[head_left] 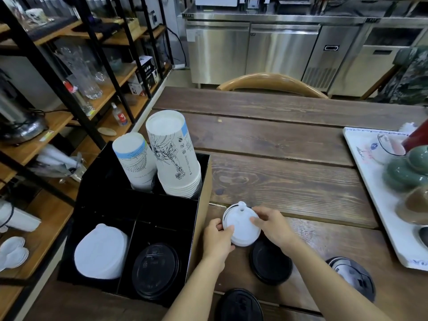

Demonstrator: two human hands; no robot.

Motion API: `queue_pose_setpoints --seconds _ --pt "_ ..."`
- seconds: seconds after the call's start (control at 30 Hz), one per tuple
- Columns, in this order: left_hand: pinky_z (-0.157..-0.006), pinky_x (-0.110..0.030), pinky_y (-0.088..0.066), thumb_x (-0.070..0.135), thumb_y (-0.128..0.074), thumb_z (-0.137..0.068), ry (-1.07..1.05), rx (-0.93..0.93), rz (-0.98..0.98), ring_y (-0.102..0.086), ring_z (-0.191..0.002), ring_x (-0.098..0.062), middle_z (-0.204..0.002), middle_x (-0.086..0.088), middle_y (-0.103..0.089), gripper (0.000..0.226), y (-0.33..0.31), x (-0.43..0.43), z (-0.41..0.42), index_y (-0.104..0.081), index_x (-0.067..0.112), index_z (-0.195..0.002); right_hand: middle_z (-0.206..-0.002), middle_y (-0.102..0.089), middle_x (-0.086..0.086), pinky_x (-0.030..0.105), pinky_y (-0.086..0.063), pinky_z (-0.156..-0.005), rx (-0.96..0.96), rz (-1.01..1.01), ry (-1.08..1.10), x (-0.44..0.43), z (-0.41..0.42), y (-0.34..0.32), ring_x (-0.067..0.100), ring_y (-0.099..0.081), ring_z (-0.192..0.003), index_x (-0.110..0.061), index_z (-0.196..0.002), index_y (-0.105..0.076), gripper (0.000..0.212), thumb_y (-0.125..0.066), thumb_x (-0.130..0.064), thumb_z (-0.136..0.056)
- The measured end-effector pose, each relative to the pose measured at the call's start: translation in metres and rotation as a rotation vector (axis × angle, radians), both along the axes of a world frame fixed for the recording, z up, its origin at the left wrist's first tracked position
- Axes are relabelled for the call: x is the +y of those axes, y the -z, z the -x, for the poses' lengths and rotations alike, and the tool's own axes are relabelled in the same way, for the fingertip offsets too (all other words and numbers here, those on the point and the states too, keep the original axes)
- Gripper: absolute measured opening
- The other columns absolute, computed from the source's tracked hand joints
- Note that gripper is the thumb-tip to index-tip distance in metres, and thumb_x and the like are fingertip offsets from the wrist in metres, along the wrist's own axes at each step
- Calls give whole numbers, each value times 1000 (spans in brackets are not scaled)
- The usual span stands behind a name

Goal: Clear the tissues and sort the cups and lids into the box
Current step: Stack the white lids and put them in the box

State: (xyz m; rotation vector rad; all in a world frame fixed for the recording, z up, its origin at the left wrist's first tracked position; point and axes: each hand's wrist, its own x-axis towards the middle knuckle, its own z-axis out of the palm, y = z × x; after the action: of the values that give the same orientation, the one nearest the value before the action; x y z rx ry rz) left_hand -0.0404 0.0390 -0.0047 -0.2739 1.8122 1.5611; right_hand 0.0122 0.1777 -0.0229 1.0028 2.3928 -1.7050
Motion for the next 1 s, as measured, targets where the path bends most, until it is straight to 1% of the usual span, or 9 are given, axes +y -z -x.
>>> queue_pose_setpoints --seconds 0.07,0.2,0.33,0.43,0.57,0.7,0.83,0.9,1.0 --pt "-80 -39 -50 5 -52 -91 3 -25 18 -50 -96 -20 -96 4 -52 17 -2 1 2 -47 18 -102 -104 -71 3 21 -46 -70 6 17 -26 -1 1 -2 16 -63 -94 -12 -112 -67 24 -56 -14 -91" --pt "-80 -38 -52 0 -51 -89 0 -119 52 -55 -96 -24 -105 -8 -56 20 -2 5 8 -56 7 -107 -96 -68 1 29 -48 -78 3 64 12 -1 5 -3 18 -62 -92 -17 -101 -67 16 -59 -11 -89" --pt "-85 -42 -52 -2 -55 -87 0 -196 34 -55 -99 -25 -107 -11 -59 21 -4 5 12 -59 4 -107 -85 -62 0 29 -48 -72 -2 124 45 0 7 -8 19 -59 -84 -18 -88 -62 12 -64 -7 -85" --pt "-80 -41 -53 1 -59 -86 -4 -214 -19 -57 -94 -21 -112 -12 -60 18 -8 -1 13 -59 4 -104 -85 -63 4 27 -47 -66 49 170 110 -2 3 -13 21 -59 -83 -14 -83 -61 12 -68 -5 -81" --pt "-71 -37 -56 8 -66 -83 19 -181 -92 -56 -90 -14 -121 -13 -57 32 -21 -6 13 -54 3 -112 -87 -66 8 35 -52 -68 175 246 202 -3 -5 -31 26 -62 -84 -4 -84 -64 7 -70 -5 -80" --pt "-66 -33 -58 15 -68 -83 127 -68 -128 -63 -85 -18 -118 -14 -62 30 -53 -13 14 -54 5 -108 -79 -65 6 20 -49 -52 300 286 237 -5 -9 -62 19 -61 -72 -3 -81 -63 6 -69 -3 -79" --pt "-66 -37 -61 16 -71 -81 191 51 -159 -64 -88 -22 -114 -15 -62 25 -90 -30 16 -55 7 -99 -82 -65 7 30 -46 -58 368 259 205 -14 -11 -89 22 -61 -73 -11 -74 -63 9 -71 -11 -79" --pt "-62 -36 -61 15 -71 -81 200 108 -191 -64 -83 -20 -104 -11 -62 28 -109 -42 15 -54 4 -100 -81 -65 7 32 -46 -59 396 274 187 -23 -12 -104 23 -61 -73 -13 -72 -63 11 -71 -14 -79" --pt "-61 -35 -61 13 -69 -81 205 133 -262 -64 -76 -14 -91 -5 -63 17 -135 -67 16 -58 7 -92 -80 -67 5 37 -47 -63 448 248 139 -42 -13 -130 23 -64 -75 -15 -73 -63 11 -72 -17 -78"
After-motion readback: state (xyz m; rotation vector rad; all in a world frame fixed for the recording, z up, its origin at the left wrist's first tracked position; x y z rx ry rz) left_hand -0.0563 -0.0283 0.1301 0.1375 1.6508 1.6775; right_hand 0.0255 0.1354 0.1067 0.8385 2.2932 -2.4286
